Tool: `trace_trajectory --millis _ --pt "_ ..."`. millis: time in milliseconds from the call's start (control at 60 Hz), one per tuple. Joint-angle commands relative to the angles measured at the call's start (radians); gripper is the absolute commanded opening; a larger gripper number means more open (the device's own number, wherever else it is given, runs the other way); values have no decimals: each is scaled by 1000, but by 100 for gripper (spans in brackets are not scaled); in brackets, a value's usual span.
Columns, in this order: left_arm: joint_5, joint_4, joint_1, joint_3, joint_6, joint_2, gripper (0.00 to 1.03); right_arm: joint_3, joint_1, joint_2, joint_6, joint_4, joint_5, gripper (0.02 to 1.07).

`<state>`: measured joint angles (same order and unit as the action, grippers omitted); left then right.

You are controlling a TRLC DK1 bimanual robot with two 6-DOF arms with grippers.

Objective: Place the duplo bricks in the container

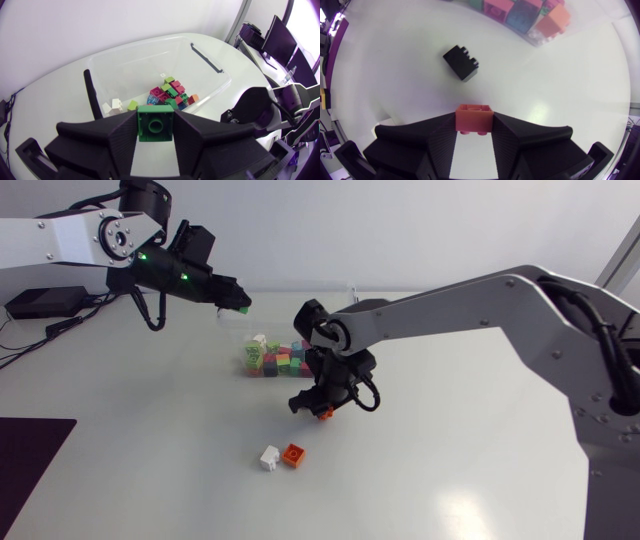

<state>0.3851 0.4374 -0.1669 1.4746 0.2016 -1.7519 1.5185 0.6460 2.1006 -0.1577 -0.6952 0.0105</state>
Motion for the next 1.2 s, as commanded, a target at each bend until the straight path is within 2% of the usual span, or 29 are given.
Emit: trace_trajectory --millis 0,300,517,600,633,667,733,983,1183 --pt "8 -19 -8 56 -31 -49 25 -20 -22 -67 -11 2 -9 30" --pt "6 -52 -39 154 -60 -130 28 -17 -71 -197 10 2 -21 29" --pt "-8 -141 -65 162 -91 -153 33 -44 -88 -264 21 22 -21 30" --pt "-63 -177 -85 156 -93 -153 48 -54 -94 -280 24 26 -21 30" --pt "-74 -192 -94 154 -94 -153 63 -55 -97 -284 26 28 -21 30" --pt "-89 -201 -103 156 -94 -153 83 -55 -98 -292 26 31 -21 30" --pt "-123 -227 -114 159 -94 -156 99 -55 -101 -310 27 39 -21 30" --pt "-161 -246 -112 164 -96 -139 99 22 -121 -353 32 40 -21 30" --pt "-164 -137 -100 112 -48 -61 99 106 -126 -337 30 72 -21 30"
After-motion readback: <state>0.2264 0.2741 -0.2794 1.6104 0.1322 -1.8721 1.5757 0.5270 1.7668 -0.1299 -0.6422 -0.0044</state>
